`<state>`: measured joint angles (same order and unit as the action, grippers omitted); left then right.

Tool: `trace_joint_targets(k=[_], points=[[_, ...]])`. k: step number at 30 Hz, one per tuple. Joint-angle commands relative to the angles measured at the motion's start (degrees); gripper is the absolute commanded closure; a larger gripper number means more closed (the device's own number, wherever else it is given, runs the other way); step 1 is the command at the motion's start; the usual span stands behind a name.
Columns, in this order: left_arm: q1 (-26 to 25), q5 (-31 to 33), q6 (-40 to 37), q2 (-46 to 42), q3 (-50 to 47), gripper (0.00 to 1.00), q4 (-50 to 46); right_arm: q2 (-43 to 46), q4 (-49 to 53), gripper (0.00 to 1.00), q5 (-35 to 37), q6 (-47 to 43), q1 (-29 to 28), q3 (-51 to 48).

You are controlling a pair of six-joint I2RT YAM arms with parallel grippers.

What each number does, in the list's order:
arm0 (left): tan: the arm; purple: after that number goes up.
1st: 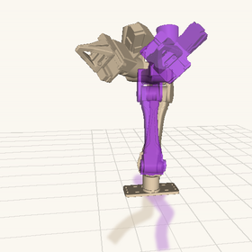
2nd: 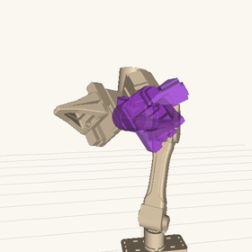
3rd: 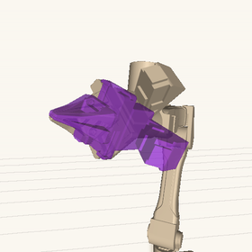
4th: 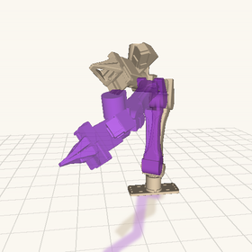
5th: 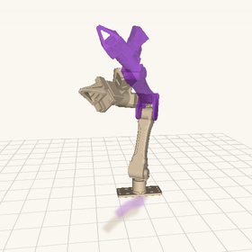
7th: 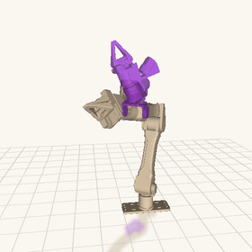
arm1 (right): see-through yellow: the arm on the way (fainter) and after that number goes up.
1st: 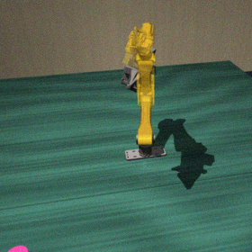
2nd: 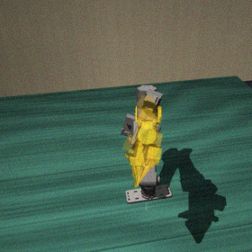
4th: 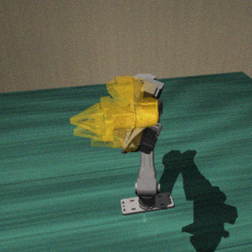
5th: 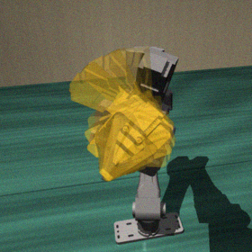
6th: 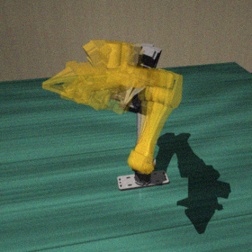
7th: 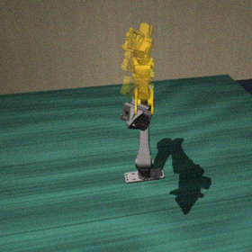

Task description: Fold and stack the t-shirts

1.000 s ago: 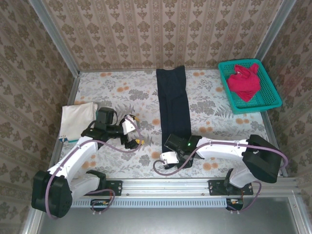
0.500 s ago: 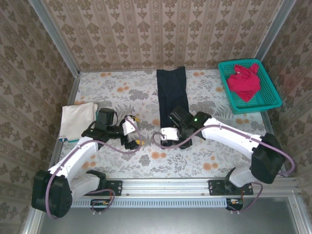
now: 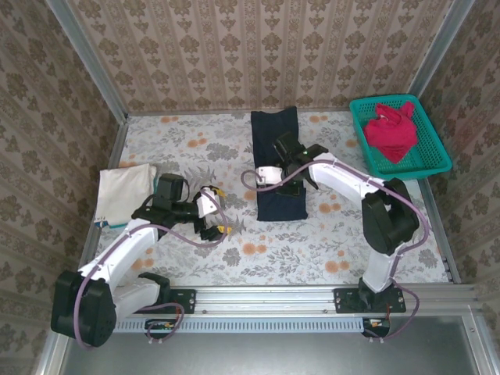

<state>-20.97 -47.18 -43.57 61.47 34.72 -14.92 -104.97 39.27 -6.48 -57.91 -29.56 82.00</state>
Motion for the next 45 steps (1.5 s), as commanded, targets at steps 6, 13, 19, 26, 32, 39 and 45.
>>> trace_joint_targets(k=[6,13,19,26,32,39,45], points=[[-0.04,-1.85,-1.78,0.31,-0.35,0.00,-0.11,-6.80,0.20,1.00,-2.04,-4.53,3.08,9.24],[0.14,-1.94,-1.80,0.58,-0.33,0.00,-0.02,-10.75,-0.25,1.00,-2.57,-4.84,3.67,12.77],[0.22,-1.81,-1.78,0.66,-0.36,0.00,-0.02,-13.61,-1.31,1.00,-2.18,-4.78,4.33,14.94],[0.28,-1.93,-1.78,0.91,-0.35,0.00,-0.07,-16.98,-1.48,1.00,-1.59,-4.70,4.83,18.21],[0.32,-1.95,-1.78,1.19,-0.24,0.00,-0.16,-19.31,-2.88,1.00,-0.60,-4.40,5.21,19.86],[0.32,-1.79,-1.78,1.19,-0.21,0.00,-0.16,-21.74,-3.45,0.99,1.81,-4.04,5.65,21.79],[0.39,-1.78,-1.78,1.30,-0.18,0.00,-0.11,-21.98,-3.38,0.99,2.39,-3.88,6.05,21.46]])
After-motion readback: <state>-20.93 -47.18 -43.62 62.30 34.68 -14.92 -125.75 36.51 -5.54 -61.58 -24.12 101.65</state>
